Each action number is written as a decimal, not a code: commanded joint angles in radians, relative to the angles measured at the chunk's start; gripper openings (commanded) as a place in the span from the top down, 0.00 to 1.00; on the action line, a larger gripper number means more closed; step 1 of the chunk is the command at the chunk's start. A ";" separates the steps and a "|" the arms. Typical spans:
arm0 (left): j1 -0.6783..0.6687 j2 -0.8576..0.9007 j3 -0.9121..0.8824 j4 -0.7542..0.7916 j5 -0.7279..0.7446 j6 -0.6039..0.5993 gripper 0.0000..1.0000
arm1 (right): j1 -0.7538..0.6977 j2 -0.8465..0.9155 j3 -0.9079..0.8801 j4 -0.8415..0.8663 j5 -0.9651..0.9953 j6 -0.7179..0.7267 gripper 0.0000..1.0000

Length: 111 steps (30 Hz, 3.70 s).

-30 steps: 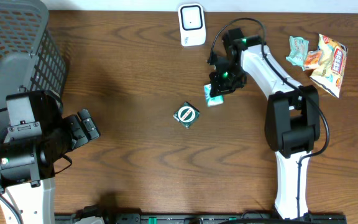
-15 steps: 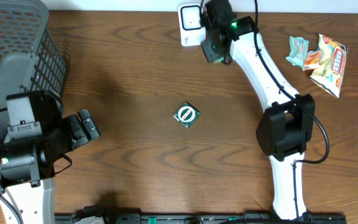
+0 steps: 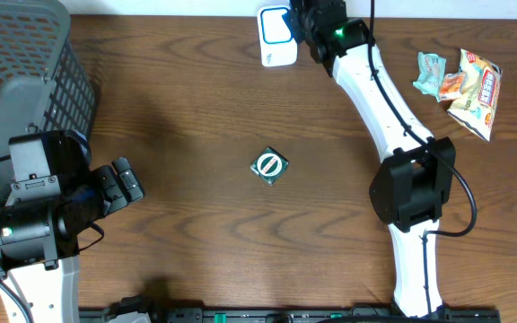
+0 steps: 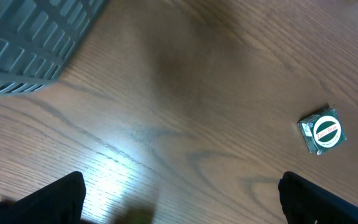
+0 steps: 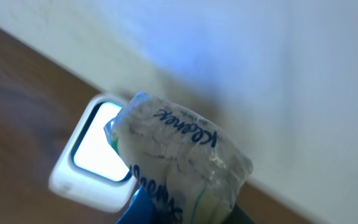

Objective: Scan the item barcode
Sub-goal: 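Raise the green tissue pack to the white scanner face, then carry the tissue pack right and drop it at the table's right edge, then move the right gripper down onto the green Zam-Buk tin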

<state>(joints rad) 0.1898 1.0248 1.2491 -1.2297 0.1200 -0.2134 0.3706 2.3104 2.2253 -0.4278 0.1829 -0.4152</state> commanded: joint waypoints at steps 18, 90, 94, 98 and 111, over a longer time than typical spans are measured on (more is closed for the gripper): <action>0.005 0.000 -0.002 0.000 -0.017 -0.010 0.02 | 0.077 0.205 0.018 0.171 0.152 -0.615 0.99; 0.005 0.000 -0.002 0.000 -0.016 -0.009 0.02 | -0.167 -0.164 -0.134 -0.935 -0.677 0.415 0.01; 0.005 0.000 -0.002 0.000 -0.016 -0.010 0.02 | -0.066 -0.164 -0.255 -0.898 -0.653 0.416 0.01; 0.005 0.000 -0.002 0.000 -0.016 -0.010 0.02 | 0.022 -0.164 -0.357 -0.842 -0.652 0.418 0.01; 0.005 0.000 -0.002 0.000 -0.016 -0.010 0.02 | 0.201 -0.164 -0.462 -0.836 -0.674 0.583 0.01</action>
<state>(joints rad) 0.1898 1.0248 1.2491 -1.2297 0.1200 -0.2134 0.5358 2.1407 1.7699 -1.2514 -0.4431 0.1101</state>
